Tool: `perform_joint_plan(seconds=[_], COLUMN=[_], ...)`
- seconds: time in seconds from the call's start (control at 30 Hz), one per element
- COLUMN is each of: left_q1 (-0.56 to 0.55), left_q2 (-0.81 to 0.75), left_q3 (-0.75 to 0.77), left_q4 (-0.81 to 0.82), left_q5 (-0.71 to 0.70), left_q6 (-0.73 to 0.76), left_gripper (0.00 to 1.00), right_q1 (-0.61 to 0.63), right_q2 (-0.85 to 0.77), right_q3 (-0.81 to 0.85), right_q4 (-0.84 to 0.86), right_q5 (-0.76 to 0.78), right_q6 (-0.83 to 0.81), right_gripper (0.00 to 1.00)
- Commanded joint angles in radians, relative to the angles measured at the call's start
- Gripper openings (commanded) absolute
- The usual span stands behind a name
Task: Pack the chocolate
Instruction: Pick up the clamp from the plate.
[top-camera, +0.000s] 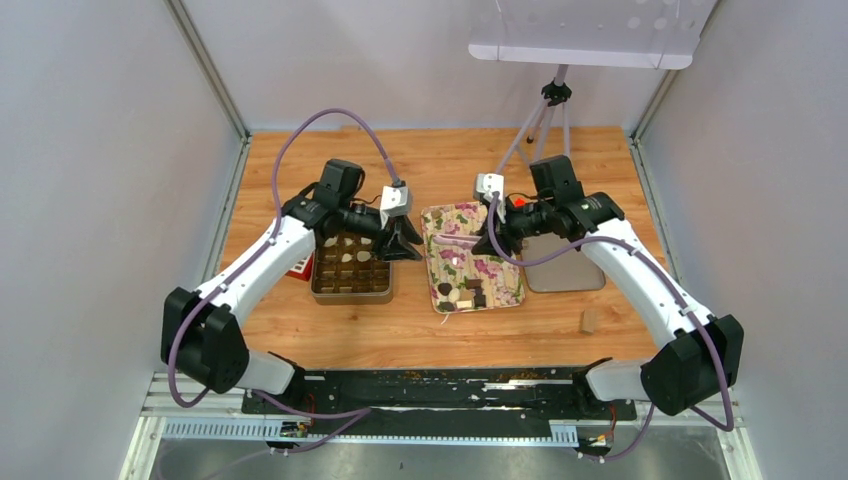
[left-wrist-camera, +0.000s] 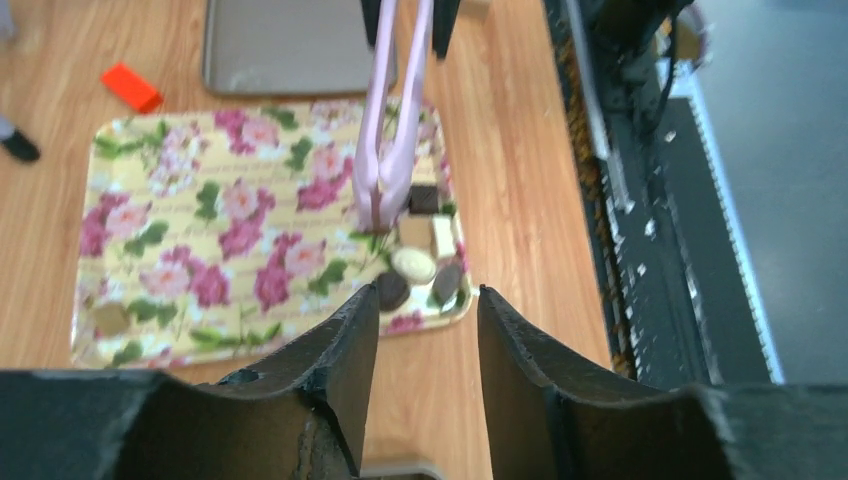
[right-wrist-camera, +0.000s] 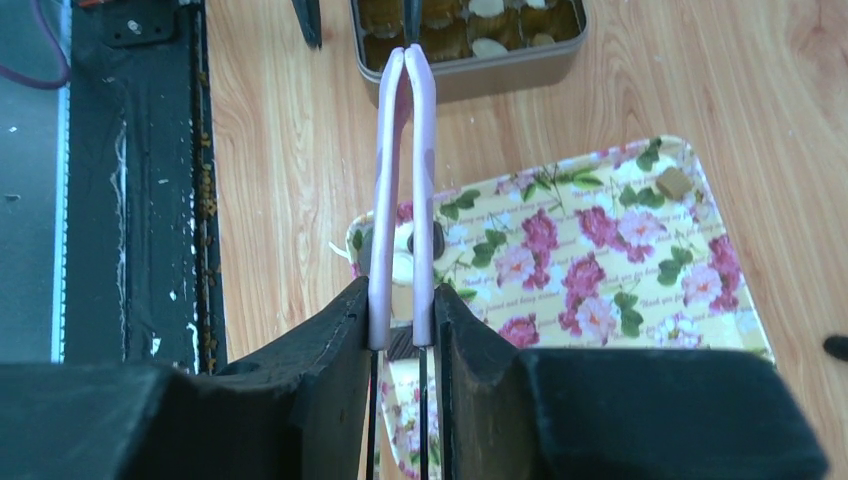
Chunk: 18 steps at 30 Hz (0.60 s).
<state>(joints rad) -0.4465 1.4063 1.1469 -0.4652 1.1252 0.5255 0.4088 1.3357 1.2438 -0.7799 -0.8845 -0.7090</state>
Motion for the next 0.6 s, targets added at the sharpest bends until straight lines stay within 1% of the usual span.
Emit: perform_joint_plan(seconds=[0.0, 0.03, 0.13, 0.2, 0.3, 0.33, 0.43, 0.5, 0.57], left_q1=[0.040, 0.073, 0.156, 0.179, 0.180, 0.180, 0.184, 0.214, 0.231], left_q2=[-0.067, -0.092, -0.169, -0.224, -0.291, -0.299, -0.328, -0.340, -0.343], left_q3=[0.052, 0.027, -0.059, -0.105, -0.161, -0.177, -0.219, -0.247, -0.265], left_q4=[-0.275, -0.259, -0.142, -0.083, -0.021, 0.001, 0.080, 0.115, 0.122], left_q5=[-0.162, -0.196, -0.291, -0.368, -0.463, -0.491, -0.574, -0.591, -0.613], left_q6=[0.237, 0.202, 0.028, -0.064, -0.146, -0.177, -0.294, -0.375, -0.420], left_gripper=[0.51, 0.52, 0.54, 0.55, 0.56, 0.55, 0.55, 0.56, 0.56], right_q1=[0.003, 0.006, 0.008, 0.009, 0.024, 0.027, 0.039, 0.048, 0.056], right_q2=[-0.002, 0.006, 0.023, 0.032, 0.060, 0.070, 0.108, 0.134, 0.157], right_q3=[0.048, 0.044, 0.011, -0.008, -0.022, -0.024, -0.022, -0.018, -0.012], right_q4=[-0.093, -0.120, -0.149, -0.163, -0.169, -0.167, -0.166, -0.167, -0.172], right_q5=[0.105, 0.142, 0.260, 0.303, 0.370, 0.390, 0.417, 0.432, 0.432], right_q6=[-0.065, -0.068, -0.049, -0.035, -0.010, -0.006, -0.014, -0.026, -0.045], right_gripper=[0.24, 0.24, 0.26, 0.32, 0.43, 0.45, 0.45, 0.44, 0.39])
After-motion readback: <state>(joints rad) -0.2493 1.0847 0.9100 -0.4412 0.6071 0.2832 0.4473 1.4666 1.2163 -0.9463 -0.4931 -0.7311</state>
